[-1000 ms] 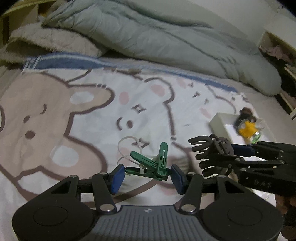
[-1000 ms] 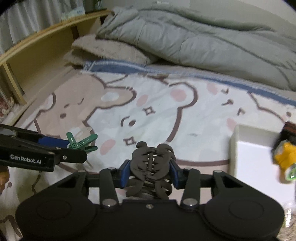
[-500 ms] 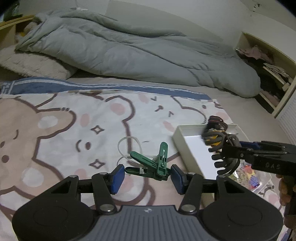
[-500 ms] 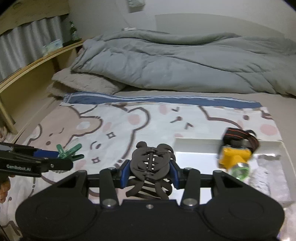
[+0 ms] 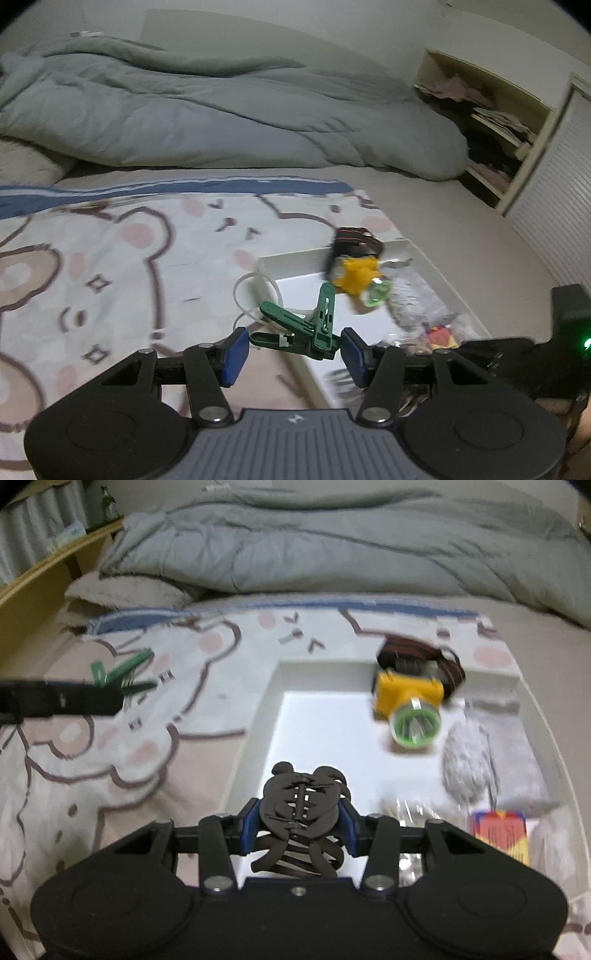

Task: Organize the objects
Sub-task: 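Carry the clothespin over the tray with left tool while right tool carries the claw clip, then lower the clothespin into the tray and open left tool while right tool releases the claw clip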

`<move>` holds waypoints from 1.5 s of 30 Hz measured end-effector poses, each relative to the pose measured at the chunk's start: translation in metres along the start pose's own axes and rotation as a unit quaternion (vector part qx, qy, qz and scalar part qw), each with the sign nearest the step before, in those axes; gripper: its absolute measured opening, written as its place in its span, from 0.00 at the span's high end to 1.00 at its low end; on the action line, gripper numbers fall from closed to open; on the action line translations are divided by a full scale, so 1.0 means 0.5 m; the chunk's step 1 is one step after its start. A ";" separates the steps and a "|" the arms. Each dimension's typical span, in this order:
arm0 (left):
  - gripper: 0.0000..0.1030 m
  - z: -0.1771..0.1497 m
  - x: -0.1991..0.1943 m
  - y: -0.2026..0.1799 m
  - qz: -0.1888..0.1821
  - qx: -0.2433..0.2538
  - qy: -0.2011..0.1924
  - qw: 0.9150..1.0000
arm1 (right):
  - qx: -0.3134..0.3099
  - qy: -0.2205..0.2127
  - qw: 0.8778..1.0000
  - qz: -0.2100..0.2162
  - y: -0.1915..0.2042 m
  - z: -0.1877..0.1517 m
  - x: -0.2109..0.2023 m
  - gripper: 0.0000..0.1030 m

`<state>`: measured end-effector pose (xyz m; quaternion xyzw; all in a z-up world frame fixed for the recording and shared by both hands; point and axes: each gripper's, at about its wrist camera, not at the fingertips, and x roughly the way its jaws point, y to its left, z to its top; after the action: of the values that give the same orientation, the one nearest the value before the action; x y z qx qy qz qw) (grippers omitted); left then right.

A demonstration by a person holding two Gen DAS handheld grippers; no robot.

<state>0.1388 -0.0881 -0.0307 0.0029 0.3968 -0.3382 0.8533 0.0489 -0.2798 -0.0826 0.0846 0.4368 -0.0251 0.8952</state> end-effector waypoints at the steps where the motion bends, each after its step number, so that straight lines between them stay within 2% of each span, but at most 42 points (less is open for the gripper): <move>1: 0.46 0.002 0.012 -0.013 -0.003 0.006 0.003 1.000 | 0.004 0.006 1.000 0.001 -0.006 -0.005 0.005 0.56; 5: 0.46 0.014 0.060 -0.049 -0.013 0.018 0.016 1.000 | 0.019 0.027 0.999 0.006 -0.023 -0.023 0.023 0.56; 10: 0.46 0.040 0.133 -0.090 -0.030 0.020 0.036 0.999 | 0.022 0.029 0.999 -0.010 -0.030 -0.030 0.036 0.56; 13: 0.46 0.052 0.179 -0.113 -0.042 0.022 0.054 0.997 | 0.021 0.030 0.999 -0.001 -0.035 -0.031 0.034 0.55; 16: 0.46 0.057 0.220 -0.125 -0.048 0.014 0.075 0.996 | 0.026 0.024 0.999 0.001 -0.039 -0.024 0.025 0.43; 22: 0.46 0.054 0.280 -0.129 -0.045 -0.006 0.106 0.993 | 0.033 0.014 0.999 0.014 -0.062 -0.002 -0.004 0.41; 23: 0.42 0.054 0.287 -0.128 -0.049 -0.011 0.108 0.993 | 0.035 0.012 0.999 0.014 -0.066 0.001 -0.008 0.41; 24: 0.27 0.055 0.293 -0.128 -0.053 -0.019 0.113 0.992 | 0.036 0.011 0.999 0.014 -0.071 0.003 -0.010 0.41; 26: 0.17 0.054 0.295 -0.129 -0.045 -0.026 0.114 0.992 | 0.042 0.011 0.999 0.015 -0.082 0.005 -0.010 0.41; 34: 0.17 0.058 0.281 -0.142 -0.031 -0.003 0.107 0.994 | 0.049 0.014 0.999 0.016 -0.097 0.003 -0.012 0.41; 45: 0.17 0.054 0.232 -0.137 -0.013 0.000 0.095 0.995 | 0.054 0.002 0.999 0.002 -0.101 0.009 -0.042 0.41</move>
<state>0.1702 -0.2149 -0.0731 0.0300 0.4762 -0.3477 0.8071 0.0335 -0.3308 -0.0699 0.1334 0.4367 -0.0471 0.8884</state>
